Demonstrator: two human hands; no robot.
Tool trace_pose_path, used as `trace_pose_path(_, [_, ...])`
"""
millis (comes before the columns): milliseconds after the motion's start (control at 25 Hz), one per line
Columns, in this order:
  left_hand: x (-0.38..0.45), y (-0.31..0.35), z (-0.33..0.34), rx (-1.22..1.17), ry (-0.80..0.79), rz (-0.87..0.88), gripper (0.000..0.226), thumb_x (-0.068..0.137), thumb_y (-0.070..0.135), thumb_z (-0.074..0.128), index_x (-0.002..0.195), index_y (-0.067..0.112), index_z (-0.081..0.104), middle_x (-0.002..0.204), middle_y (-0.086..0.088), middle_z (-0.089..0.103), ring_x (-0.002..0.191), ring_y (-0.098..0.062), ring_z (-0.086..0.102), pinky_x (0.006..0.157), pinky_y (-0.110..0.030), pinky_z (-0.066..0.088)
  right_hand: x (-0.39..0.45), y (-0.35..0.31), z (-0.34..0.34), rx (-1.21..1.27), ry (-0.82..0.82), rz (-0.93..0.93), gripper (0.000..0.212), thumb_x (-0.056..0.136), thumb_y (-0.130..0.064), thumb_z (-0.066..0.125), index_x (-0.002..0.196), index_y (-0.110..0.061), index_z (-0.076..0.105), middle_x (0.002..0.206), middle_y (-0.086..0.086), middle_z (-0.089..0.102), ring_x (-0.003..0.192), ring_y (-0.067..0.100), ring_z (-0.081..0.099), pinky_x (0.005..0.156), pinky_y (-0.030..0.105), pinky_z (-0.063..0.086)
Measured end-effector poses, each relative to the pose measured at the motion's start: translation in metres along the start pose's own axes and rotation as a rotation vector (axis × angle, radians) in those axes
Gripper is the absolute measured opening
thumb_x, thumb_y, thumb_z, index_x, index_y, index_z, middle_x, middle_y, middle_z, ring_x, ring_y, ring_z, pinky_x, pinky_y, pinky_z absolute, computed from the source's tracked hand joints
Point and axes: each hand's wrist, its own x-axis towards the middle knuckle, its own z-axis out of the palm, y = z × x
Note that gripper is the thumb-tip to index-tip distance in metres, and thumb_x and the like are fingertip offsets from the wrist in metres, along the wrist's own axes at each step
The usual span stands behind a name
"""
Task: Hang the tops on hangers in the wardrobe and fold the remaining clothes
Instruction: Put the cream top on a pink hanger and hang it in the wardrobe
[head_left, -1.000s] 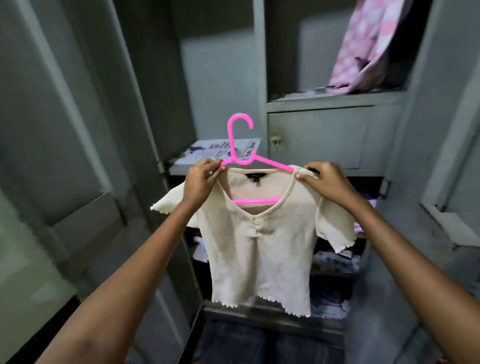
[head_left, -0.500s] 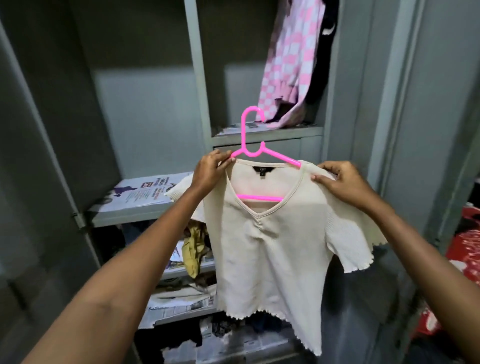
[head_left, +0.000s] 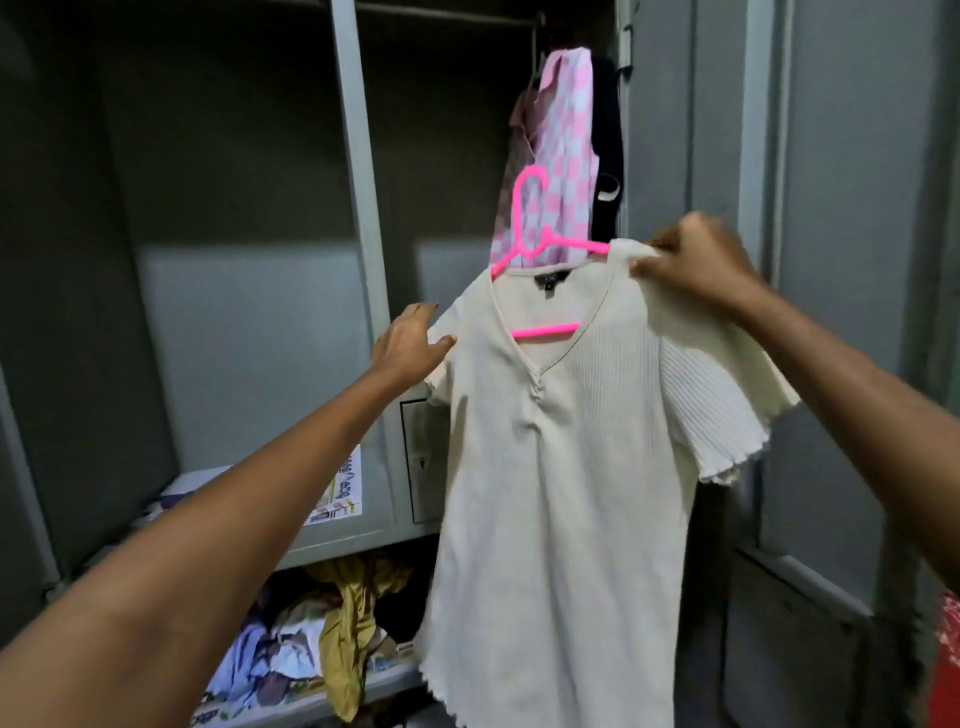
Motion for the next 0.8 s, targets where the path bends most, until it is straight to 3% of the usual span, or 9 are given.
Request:
trace_pose_path(160, [0.025,-0.001,-0.004,0.085,0.035,0.022,0.060,0.090,0.035,0.057,0.141,0.012,0.034,0.146,-0.007,0.036,0.129,-0.027,0.041,0.105,-0.042,0.034,0.060,-0.018,-0.007,-0.051,0.103,0.018,0.031,0.081,-0.025,0.066,0.104,-0.005,0.069,0.102,0.026,0.064,0.097,0.039,0.059,0.071,0.033,0.039])
trace_pose_path(280, [0.048,-0.006,-0.003,0.217,0.037,0.037,0.067,0.090,0.040,0.055,0.145,0.012,0.027,0.154,-0.008,0.021,0.141,-0.026,0.023,0.113,-0.043,0.021,0.108,-0.036,-0.004,-0.062,0.128,0.024,0.028,0.081,-0.020,0.066,0.099,0.001,0.067,0.094,0.025,0.061,0.096,0.039,0.059,0.068,0.031,0.036])
trace_pose_path(400, [0.079,-0.014,-0.001,0.311,0.052,0.039,0.073,0.090,0.043,0.054,0.147,0.013,0.021,0.157,-0.008,0.011,0.145,-0.025,0.009,0.116,-0.042,0.011,0.157,-0.048,0.005,-0.070,0.138,0.014,0.036,0.082,-0.022,0.067,0.108,0.002,0.063,0.108,0.025,0.061,0.099,0.038,0.059,0.071,0.033,0.040])
trace_pose_path(640, [0.153,-0.026,-0.008,0.450,0.235,0.056,0.075,0.090,0.048,0.051,0.148,0.014,0.018,0.158,-0.009,0.003,0.146,-0.024,-0.001,0.117,-0.041,0.003,0.244,-0.050,0.031,-0.095,0.136,-0.068,0.023,0.080,-0.014,0.068,0.103,-0.012,0.067,0.111,0.015,0.063,0.105,0.034,0.059,0.074,0.029,0.039])
trace_pose_path(800, [0.215,-0.031,-0.028,0.675,0.417,0.121,0.075,0.091,0.051,0.045,0.149,0.014,0.014,0.158,-0.009,-0.002,0.146,-0.024,-0.006,0.117,-0.043,-0.001,0.306,-0.043,0.055,-0.124,0.185,-0.036,0.036,0.077,-0.018,0.072,0.110,-0.004,0.064,0.114,0.020,0.062,0.106,0.035,0.059,0.081,0.034,0.047])
